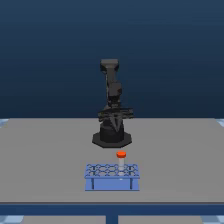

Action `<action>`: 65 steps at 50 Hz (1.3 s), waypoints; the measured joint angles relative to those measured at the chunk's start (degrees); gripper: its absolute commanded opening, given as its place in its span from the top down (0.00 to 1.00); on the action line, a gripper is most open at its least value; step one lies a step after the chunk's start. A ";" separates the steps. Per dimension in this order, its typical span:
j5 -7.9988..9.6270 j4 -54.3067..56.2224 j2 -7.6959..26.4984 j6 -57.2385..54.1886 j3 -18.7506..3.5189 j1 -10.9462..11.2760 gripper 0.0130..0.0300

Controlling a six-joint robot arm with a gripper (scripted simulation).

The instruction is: Pick up the centrifuge tube on the rack

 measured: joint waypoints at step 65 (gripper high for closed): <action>-0.74 13.81 1.80 -12.99 -0.73 0.44 0.00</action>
